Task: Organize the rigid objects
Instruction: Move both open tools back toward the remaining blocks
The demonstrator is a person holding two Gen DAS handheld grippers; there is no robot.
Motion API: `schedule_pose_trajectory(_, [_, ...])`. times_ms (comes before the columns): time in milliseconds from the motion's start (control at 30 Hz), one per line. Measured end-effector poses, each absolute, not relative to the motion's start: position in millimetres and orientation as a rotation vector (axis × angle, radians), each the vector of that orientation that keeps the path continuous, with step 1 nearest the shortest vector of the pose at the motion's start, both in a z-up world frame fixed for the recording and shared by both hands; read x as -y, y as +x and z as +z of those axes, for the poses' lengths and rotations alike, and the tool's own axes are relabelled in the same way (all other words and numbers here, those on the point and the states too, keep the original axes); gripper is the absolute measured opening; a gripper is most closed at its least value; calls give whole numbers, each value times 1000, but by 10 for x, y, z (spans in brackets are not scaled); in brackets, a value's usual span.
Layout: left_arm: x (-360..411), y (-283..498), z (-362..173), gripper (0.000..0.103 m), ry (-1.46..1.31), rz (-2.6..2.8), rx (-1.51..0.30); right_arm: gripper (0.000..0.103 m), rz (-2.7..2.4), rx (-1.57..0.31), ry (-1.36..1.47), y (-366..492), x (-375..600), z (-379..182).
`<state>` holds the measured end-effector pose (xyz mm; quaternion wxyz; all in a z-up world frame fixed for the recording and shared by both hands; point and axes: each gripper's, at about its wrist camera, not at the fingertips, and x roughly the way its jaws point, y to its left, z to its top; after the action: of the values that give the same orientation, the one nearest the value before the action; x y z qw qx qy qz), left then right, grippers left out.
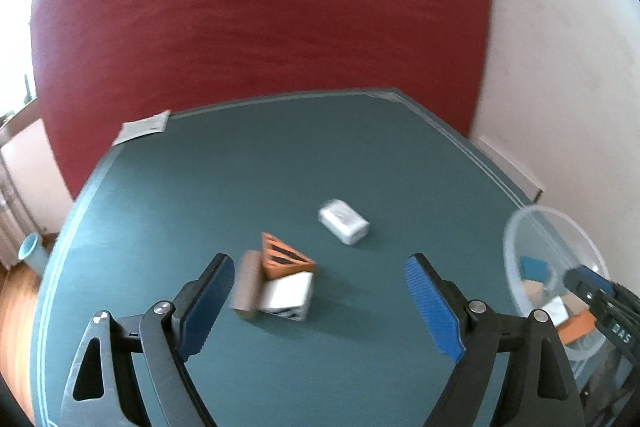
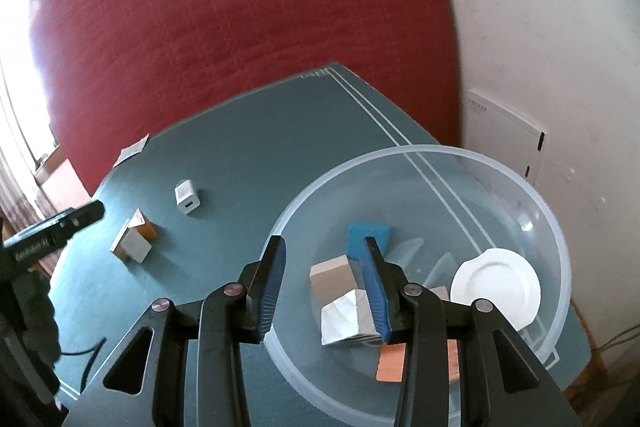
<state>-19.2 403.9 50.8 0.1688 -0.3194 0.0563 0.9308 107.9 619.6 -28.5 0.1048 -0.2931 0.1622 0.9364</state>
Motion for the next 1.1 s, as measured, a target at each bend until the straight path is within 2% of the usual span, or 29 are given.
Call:
schedule_pose_trajectory(367, [-3585,-462,383,90,-985,2763,-133,40,2784,-415,-896,1026,-6047,-308])
schedule_pose_trajectory(700, [-3571,-660,53,90,-1081,2745,-187,40,2801,-389,-927,1005,-5974,-345])
schedule_pose_trajectory(1100, [-3525,-923,-247,89,-1197,2738,-172,40,2812,-356,-980,951,-5874,-414])
